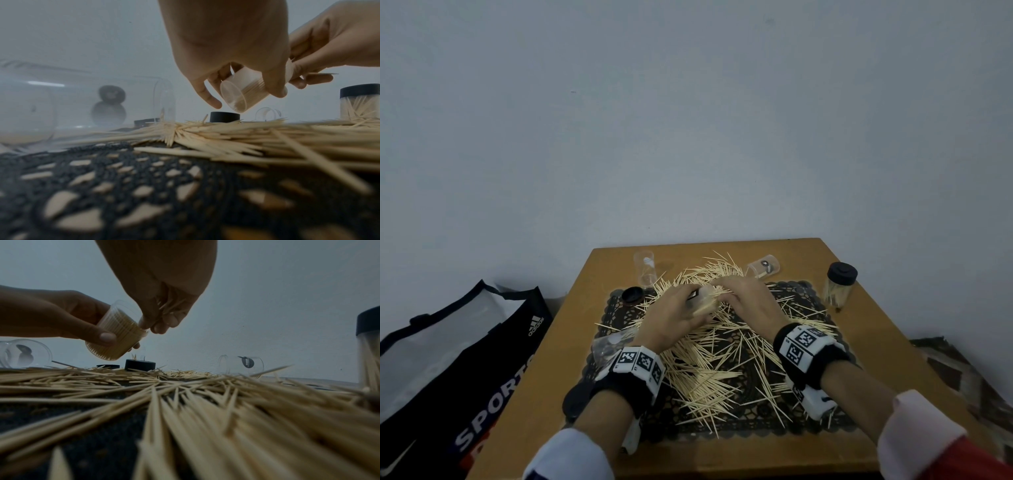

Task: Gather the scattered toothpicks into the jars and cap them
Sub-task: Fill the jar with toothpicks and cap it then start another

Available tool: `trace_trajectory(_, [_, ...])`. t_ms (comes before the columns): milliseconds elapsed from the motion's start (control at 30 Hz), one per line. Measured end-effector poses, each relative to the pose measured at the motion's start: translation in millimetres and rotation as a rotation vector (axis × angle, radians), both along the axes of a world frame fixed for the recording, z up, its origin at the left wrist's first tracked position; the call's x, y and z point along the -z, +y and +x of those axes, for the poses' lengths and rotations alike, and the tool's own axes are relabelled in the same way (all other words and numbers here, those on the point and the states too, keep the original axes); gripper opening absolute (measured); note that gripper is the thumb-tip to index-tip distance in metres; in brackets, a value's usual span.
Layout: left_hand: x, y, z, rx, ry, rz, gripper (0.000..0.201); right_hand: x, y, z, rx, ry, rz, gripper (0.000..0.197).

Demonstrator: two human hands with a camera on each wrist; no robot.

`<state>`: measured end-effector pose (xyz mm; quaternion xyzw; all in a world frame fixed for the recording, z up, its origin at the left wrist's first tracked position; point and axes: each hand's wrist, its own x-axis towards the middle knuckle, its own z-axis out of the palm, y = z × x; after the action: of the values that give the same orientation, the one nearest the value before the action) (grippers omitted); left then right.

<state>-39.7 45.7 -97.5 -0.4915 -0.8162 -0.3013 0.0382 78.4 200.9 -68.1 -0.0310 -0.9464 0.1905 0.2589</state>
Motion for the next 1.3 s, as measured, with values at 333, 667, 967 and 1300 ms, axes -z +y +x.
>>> trace_trajectory(333, [0.2,1.2,0.3,0.037,-0.029,-0.002,0.063,2.2,1.2,-3.7,-0.085,0.072,-0.023,0.010])
trace_trajectory(667, [2.0,1.7,-0.9,0.054,-0.051,0.013,0.062,4.6,0.1,-4.3,-0.098,0.026,-0.148,0.014])
trace_trajectory(967, [5.1,3.0,-4.0,0.085,-0.038,0.014,0.070,4.7,0.9,-4.9,-0.152,0.153,-0.094,0.013])
trace_trajectory(1300, [3.0,3.0,-2.0,0.087,-0.054,0.018,0.069,5.4,2.6,-4.1,-0.132,0.115,-0.137,0.011])
